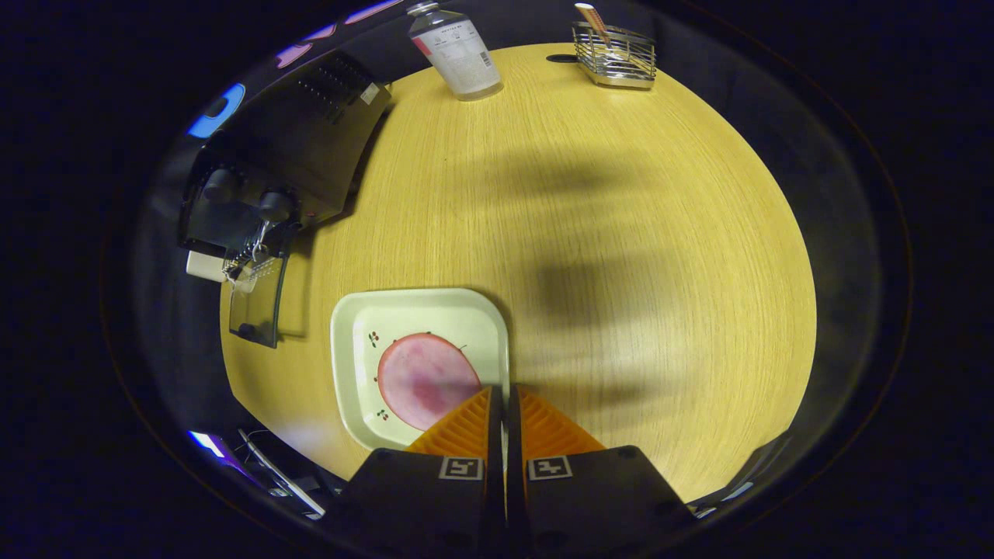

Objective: Open the toaster oven, put the food inside, and close the toaster oven door.

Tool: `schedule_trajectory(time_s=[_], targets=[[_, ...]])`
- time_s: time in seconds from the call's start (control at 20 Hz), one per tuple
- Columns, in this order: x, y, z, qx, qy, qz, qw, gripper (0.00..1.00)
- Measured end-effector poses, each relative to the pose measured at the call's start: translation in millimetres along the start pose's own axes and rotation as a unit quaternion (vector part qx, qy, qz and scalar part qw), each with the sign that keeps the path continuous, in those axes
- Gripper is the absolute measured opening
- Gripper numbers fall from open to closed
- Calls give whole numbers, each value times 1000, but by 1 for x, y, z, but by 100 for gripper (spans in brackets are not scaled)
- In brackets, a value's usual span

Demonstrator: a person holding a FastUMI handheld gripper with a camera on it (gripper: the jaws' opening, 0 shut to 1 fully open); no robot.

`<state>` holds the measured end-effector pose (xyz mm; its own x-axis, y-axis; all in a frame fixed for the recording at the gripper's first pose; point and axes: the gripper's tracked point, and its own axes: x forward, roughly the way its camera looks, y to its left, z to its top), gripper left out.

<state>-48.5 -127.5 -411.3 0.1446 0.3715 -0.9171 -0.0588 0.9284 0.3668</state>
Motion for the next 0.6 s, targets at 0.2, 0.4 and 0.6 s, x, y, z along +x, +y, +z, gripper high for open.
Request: schedule_trajectory(time_s=[0.2,0.4,0.6], targets=[[-2,16,-2,51,4,106,993,6],[-10,32,-6,115,-17,184,976,6],[-19,40,-9,159,-42,214,963,5]])
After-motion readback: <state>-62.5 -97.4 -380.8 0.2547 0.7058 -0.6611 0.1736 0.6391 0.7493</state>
